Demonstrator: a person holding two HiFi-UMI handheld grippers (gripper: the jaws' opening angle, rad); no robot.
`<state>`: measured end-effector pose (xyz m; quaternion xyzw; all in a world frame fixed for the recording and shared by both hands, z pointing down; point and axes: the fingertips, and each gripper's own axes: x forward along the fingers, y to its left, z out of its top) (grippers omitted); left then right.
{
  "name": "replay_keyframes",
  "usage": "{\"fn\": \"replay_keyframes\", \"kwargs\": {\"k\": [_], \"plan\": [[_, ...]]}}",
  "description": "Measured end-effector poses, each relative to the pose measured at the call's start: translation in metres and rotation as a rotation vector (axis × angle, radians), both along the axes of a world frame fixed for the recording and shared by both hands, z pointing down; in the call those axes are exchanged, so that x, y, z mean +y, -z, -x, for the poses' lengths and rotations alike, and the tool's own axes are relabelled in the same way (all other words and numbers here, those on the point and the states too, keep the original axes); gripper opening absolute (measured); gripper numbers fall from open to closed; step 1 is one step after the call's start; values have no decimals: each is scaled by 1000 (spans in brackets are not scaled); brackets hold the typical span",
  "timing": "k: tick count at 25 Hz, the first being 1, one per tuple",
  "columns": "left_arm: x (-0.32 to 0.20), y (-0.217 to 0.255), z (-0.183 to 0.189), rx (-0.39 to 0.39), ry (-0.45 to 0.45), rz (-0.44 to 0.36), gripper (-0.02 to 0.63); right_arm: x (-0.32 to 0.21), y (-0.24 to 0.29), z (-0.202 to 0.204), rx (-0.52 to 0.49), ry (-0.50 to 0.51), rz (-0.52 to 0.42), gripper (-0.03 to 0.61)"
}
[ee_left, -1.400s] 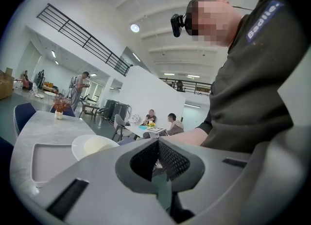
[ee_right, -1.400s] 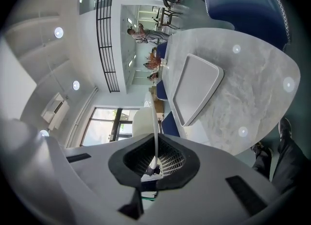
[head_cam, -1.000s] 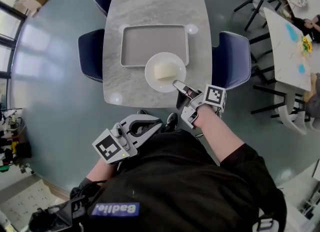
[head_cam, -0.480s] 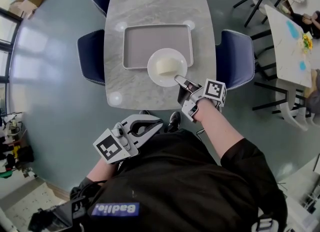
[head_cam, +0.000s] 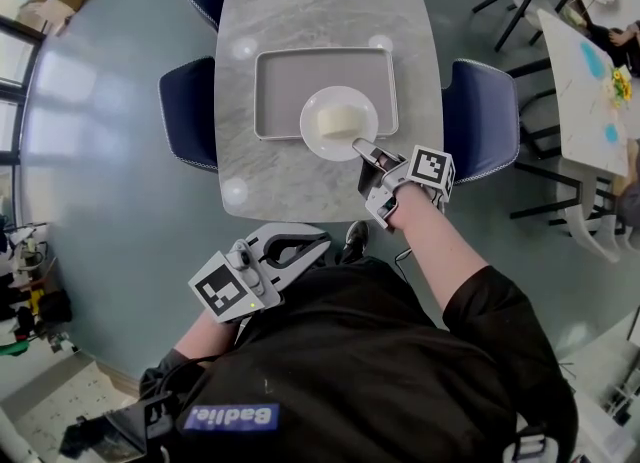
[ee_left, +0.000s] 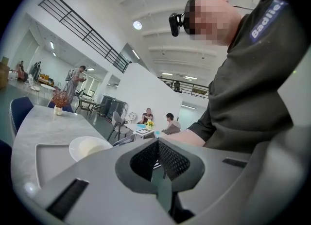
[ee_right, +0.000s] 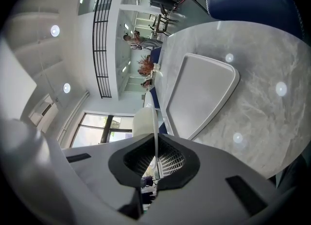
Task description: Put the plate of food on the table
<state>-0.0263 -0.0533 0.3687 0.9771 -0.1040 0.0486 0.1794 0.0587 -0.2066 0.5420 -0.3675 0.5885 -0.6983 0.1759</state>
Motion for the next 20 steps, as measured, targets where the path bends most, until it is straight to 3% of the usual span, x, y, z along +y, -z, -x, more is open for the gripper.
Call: {"fn": "replay_keyframes", "kwargs": {"k": [20], "plan": [[-16,-8,8,9,19,25,6,-42,-38,14,8,-31,37,18]]}}
